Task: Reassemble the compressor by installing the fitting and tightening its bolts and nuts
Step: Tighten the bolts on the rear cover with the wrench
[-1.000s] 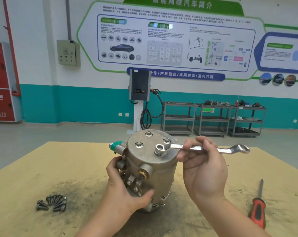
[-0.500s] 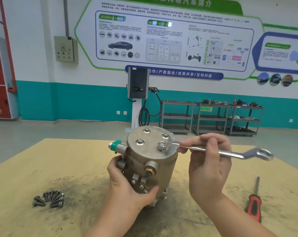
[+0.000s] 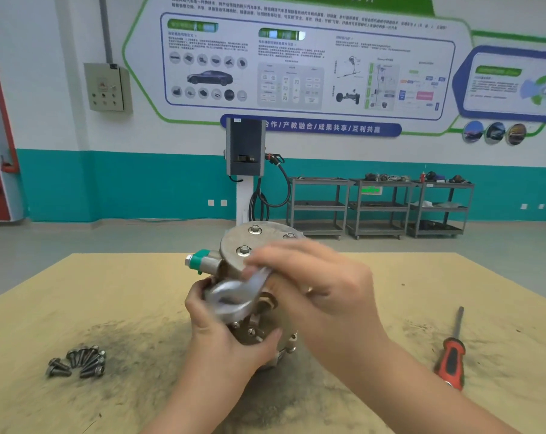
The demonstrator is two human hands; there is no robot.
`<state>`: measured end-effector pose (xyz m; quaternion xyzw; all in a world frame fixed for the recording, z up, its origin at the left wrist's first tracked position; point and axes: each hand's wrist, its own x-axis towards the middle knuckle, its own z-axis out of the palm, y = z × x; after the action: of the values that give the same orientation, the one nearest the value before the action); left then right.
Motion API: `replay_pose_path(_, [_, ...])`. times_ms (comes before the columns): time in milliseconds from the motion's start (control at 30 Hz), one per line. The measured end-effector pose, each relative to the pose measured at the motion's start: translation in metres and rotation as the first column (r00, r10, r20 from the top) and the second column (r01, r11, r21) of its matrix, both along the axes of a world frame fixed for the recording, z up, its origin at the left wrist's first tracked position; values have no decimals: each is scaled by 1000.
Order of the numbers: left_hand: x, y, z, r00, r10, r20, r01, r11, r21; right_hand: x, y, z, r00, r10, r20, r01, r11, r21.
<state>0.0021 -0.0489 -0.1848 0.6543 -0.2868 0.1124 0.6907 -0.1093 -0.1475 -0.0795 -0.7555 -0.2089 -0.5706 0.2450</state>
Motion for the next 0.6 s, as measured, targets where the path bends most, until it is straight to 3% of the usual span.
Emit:
replay_pose_path(67, [-4, 1, 3, 999, -3, 47, -1, 997, 80, 0, -6, 5, 997, 28, 77, -36, 993, 112])
replay_pose_path(133, [-3, 4, 5, 999, -24, 38, 21, 997, 77, 2, -10, 9, 979, 173, 108, -199, 923, 330])
replay_pose_path(167, [-3, 5, 7, 999, -35, 33, 32, 997, 77, 3, -12, 12, 952, 276, 136, -307, 833, 460])
replay_pose_path(233, [0, 9, 8, 997, -71, 42, 66, 993, 94, 4, -19, 16, 879, 424, 218, -444, 564, 696])
replay_pose_path(300, [2, 14, 10, 993, -100, 62, 92, 988, 127, 8, -27, 17, 818, 516, 255, -468, 337, 817])
replay_pose_path(367, [6, 16, 11, 993, -102, 65, 93, 987, 135, 13, -32, 16, 789, 554, 267, -440, 206, 874])
replay_pose_path(467, [7, 18, 11, 994, -91, 55, 83, 988, 129, 18, -34, 14, 749, 607, 266, -421, 124, 899])
replay_pose_path(600, [3, 17, 13, 992, -120, 22, 117, 987, 107, 20, -40, 14, 682, 691, 241, -415, 95, 905])
